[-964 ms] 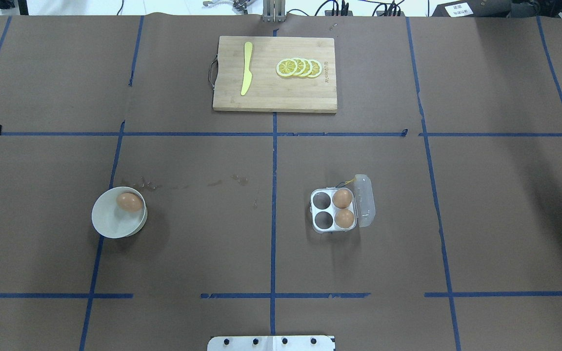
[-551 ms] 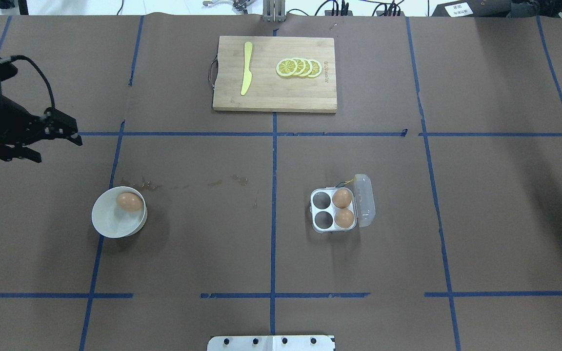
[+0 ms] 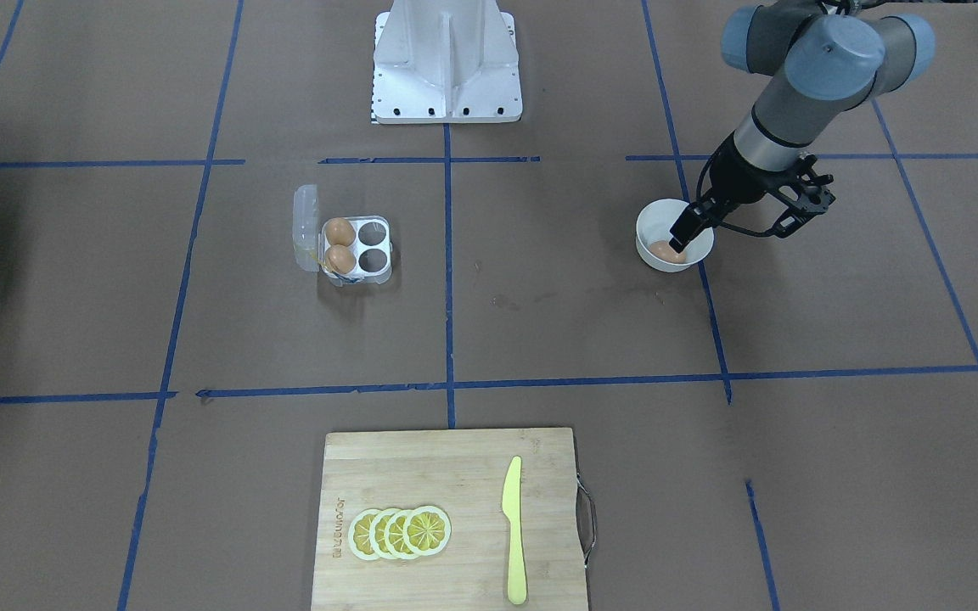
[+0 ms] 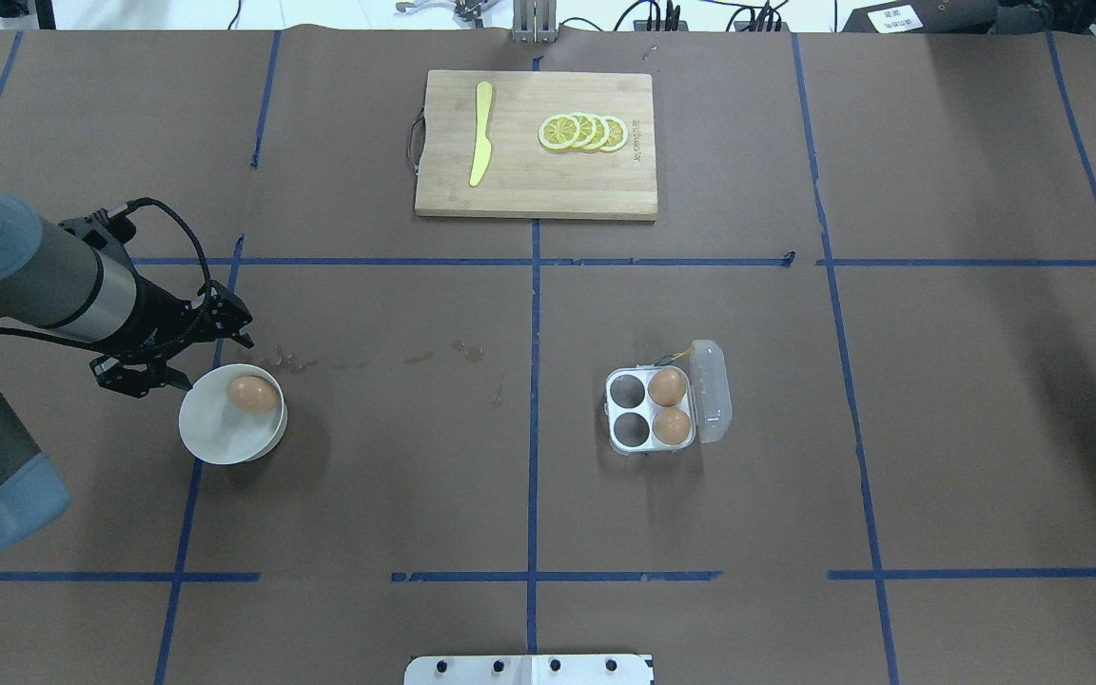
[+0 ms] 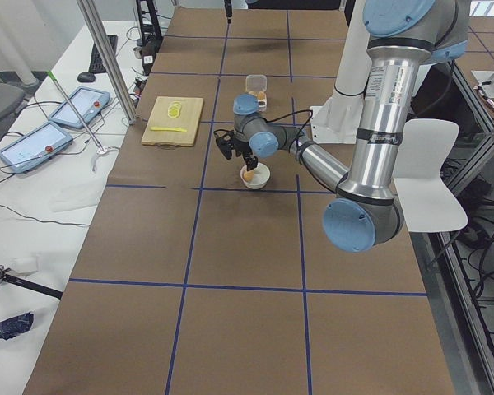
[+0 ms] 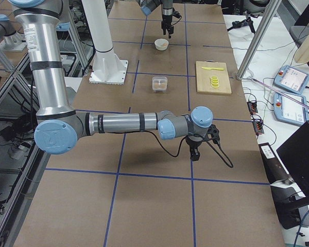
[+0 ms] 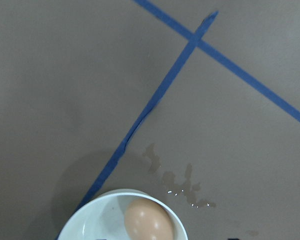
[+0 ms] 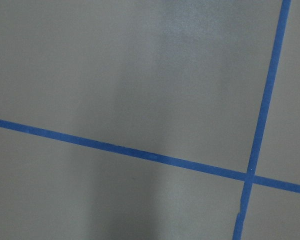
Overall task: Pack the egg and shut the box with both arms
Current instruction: 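Move the left gripper down over the brown egg in the white bowl, then close the left gripper on the brown egg inside the bowl, then lift the egg with the left gripper and carry it over the carton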
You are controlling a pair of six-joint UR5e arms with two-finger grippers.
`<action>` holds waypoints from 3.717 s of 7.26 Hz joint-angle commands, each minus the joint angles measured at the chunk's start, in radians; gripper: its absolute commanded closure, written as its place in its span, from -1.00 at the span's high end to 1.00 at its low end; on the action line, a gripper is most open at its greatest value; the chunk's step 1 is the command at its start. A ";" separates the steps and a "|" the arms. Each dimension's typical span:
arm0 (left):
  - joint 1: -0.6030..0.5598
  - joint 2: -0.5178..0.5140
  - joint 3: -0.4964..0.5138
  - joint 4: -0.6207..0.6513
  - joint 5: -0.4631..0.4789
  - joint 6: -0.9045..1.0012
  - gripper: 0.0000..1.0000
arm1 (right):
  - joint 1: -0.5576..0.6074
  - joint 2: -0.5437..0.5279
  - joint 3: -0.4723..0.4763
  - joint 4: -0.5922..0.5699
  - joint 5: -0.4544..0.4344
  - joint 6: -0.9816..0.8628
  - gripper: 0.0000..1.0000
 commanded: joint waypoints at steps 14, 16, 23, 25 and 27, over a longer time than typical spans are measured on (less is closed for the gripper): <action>0.090 -0.015 0.084 -0.003 0.072 -0.036 0.26 | -0.003 0.000 -0.005 0.000 0.001 0.000 1.00; 0.090 -0.035 0.108 -0.005 0.085 -0.033 0.26 | -0.003 0.000 -0.007 0.000 0.001 0.000 1.00; 0.075 -0.027 0.047 0.006 0.085 -0.027 -1.00 | -0.003 -0.002 -0.005 0.000 0.003 0.000 1.00; 0.076 -0.050 -0.025 0.122 0.085 -0.028 -1.00 | -0.003 -0.002 -0.005 0.000 0.003 0.000 1.00; 0.078 -0.239 -0.010 0.287 0.086 -0.028 -1.00 | -0.003 -0.002 -0.002 0.000 0.003 0.000 1.00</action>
